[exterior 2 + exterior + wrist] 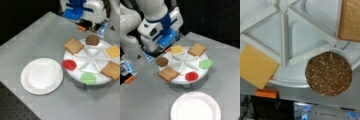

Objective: Ingredient selection for cheeseburger or sandwich

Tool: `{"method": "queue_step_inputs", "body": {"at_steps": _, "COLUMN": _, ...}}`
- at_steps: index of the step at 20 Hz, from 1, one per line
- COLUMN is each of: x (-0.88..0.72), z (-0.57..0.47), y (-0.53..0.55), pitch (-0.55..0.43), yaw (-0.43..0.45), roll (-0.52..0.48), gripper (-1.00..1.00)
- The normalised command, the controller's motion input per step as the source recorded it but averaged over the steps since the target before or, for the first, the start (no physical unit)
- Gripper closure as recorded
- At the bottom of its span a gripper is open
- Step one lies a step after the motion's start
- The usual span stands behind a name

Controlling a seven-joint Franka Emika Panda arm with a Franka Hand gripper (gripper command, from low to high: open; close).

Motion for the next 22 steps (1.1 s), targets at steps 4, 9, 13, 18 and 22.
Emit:
{"method": "queue_step_inputs", "body": {"at_steps": 4, "x": -0.15, "z": -0.1, "y": -0.31, "pitch": 0.027, "yaw": -0.042, "roll": 0.338, "gripper": -1.0}}
{"method": "queue_step_inputs", "body": {"at_steps": 9, "x": -0.13, "z": -0.18, "y": -0.38, "pitch": 0.026, "yaw": 0.044, "roll": 0.413, "gripper": -1.0}}
{"method": "queue_step_inputs", "body": {"at_steps": 13, "x": -0.03, "z": -0.34, "y": -0.43, "pitch": -0.084, "yaw": 0.045, "roll": 0.428, "gripper": -1.0}}
{"method": "queue_step_inputs", "body": {"at_steps": 18, "x": 0.06, "z": -0.45, "y": -0.27, "pitch": -0.099, "yaw": 0.039, "roll": 0.386, "gripper": -1.0}}
{"method": "queue_step_inputs", "body": {"at_steps": 22, "x": 0.11, "z": -0.49, "y": -0.14, "pitch": -0.112, "yaw": 0.011, "roll": 0.319, "gripper": -1.0}}
